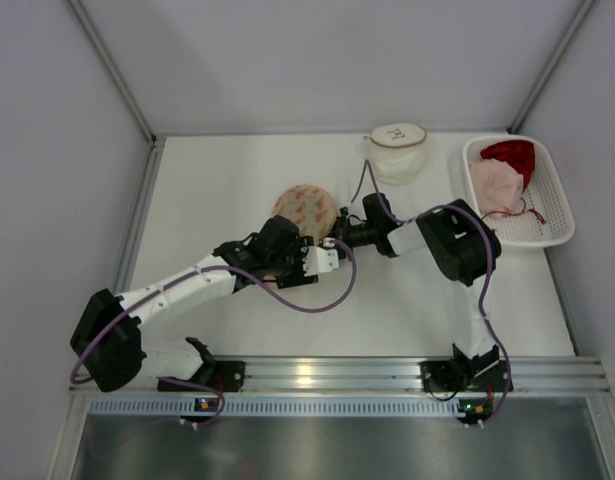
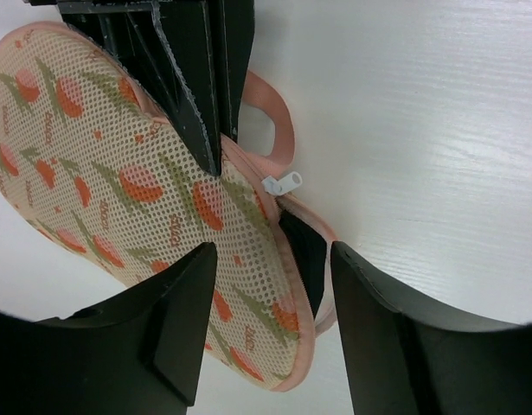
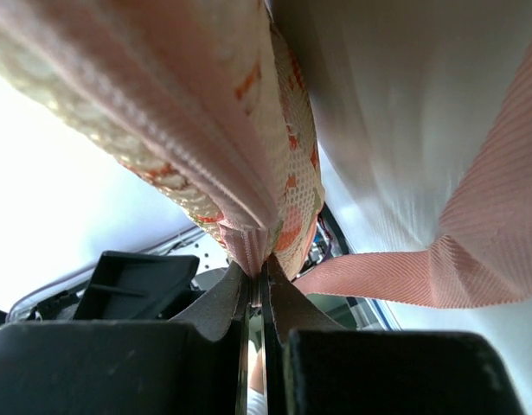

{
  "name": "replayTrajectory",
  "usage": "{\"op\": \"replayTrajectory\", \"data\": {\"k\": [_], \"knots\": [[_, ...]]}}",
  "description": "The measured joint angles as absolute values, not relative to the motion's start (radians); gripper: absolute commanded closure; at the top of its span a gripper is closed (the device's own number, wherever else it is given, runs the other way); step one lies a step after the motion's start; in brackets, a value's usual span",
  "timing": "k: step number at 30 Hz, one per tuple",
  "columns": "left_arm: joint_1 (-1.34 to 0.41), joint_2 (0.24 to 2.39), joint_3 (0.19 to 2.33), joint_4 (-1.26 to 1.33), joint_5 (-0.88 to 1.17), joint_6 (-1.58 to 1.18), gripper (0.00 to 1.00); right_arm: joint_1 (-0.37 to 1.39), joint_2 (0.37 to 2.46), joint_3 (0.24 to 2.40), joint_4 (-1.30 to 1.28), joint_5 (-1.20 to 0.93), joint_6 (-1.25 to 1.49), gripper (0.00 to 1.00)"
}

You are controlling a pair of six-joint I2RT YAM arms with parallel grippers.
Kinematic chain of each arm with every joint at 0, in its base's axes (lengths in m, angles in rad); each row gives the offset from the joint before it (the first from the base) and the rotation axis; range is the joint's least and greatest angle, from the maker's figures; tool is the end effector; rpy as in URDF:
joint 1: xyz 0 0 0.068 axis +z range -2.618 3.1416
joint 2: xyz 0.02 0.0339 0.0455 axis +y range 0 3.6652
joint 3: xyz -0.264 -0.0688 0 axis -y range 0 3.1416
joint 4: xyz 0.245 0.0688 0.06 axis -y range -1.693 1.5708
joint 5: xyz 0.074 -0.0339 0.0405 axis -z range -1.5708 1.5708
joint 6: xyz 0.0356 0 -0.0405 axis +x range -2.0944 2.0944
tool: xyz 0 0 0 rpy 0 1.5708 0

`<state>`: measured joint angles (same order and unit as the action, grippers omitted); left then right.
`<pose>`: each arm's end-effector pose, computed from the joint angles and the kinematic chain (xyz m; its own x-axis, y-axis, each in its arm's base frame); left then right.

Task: Place the bra in the laundry bag and zip it closed
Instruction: Adjust the bra in the laundry bag.

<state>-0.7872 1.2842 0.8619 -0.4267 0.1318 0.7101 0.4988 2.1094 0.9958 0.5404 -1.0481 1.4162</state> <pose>0.1842 -0.1915 0.2390 0.0960 0.8193 -0.5653 0.9244 0.1373 0.3559 0.3317 0.2158 0.0970 -0.9410 0.0491 0.3349 0.3354 0.2702 0.9025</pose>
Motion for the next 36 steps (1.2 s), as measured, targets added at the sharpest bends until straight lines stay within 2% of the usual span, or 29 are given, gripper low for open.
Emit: {"op": "replayTrajectory", "data": {"k": [7,16,21,27,31,34,35,36], "knots": [[-0.786,1.285,0.862,-0.430,0.088,0.686,0.37,0.498,2.103,0.968,0.594,-1.050,1.456,1.00],[-0.783,1.226,0.830,-0.506,0.093,0.743,0.50,0.498,2.103,0.968,0.594,-1.050,1.459,1.00],[-0.783,1.197,0.813,-0.552,0.105,0.793,0.64,0.498,2.103,0.968,0.594,-1.051,1.458,1.00],[-0.780,1.223,0.795,-0.572,0.081,0.833,0.64,0.496,2.103,0.968,0.591,-1.057,1.453,1.00],[-0.770,1.249,0.795,-0.578,0.073,0.845,0.80,0.496,2.103,0.968,0.590,-1.058,1.450,1.00],[-0.762,1.253,0.795,-0.578,0.065,0.847,0.84,0.496,2.103,0.968,0.589,-1.059,1.449,1.00],[-0.760,1.253,0.795,-0.577,0.060,0.846,0.94,0.496,2.103,0.968,0.588,-1.059,1.448,1.00],[-0.759,1.253,0.795,-0.575,0.055,0.842,0.99,0.496,2.103,0.968,0.588,-1.059,1.448,1.00]]}}
